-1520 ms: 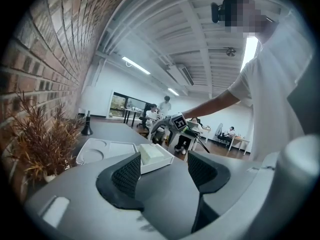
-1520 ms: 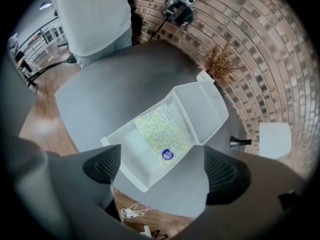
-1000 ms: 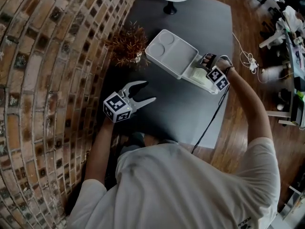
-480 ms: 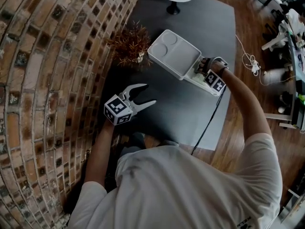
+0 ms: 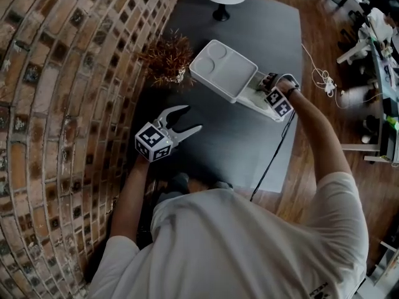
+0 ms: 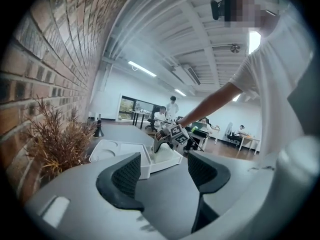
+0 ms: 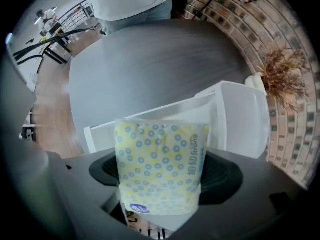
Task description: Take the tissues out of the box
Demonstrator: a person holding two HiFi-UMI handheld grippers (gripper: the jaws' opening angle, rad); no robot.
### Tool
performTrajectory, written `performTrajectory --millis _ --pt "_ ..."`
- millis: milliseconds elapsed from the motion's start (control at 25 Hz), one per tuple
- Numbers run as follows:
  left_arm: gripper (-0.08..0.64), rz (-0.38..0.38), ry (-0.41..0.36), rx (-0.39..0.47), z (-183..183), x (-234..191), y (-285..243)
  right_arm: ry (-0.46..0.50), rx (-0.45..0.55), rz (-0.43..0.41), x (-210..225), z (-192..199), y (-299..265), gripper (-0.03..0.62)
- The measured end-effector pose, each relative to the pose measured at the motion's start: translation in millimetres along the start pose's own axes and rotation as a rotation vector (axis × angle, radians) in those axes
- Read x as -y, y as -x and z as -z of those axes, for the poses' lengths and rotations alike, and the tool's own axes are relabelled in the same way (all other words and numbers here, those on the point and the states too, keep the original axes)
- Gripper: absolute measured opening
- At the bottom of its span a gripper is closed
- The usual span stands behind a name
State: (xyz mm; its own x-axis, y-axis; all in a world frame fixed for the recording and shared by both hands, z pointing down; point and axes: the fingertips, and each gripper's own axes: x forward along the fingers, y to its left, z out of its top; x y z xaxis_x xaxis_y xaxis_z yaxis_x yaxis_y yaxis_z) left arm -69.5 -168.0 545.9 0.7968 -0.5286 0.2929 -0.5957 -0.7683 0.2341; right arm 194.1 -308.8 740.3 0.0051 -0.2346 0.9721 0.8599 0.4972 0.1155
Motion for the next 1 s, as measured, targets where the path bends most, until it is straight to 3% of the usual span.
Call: performTrajectory --millis 240,520,1000 --pt "0.301 -0.028 -0.025 0.025 -11.0 -3.8 -3.1 -0.306 0.002 0.118 -9.5 21.2 38.0 0.428" --pt "0.301 -0.024 -0.071 0.024 -18.8 -4.3 -9.3 -0.759 0.092 0.399 7.7 34.1 113.5 0.428" --pt "0.301 -0.070 -0.166 0.079 -50.9 -8.7 6.6 -1.320 0.421 0.855 20.1 -3.7 248.0 0.428"
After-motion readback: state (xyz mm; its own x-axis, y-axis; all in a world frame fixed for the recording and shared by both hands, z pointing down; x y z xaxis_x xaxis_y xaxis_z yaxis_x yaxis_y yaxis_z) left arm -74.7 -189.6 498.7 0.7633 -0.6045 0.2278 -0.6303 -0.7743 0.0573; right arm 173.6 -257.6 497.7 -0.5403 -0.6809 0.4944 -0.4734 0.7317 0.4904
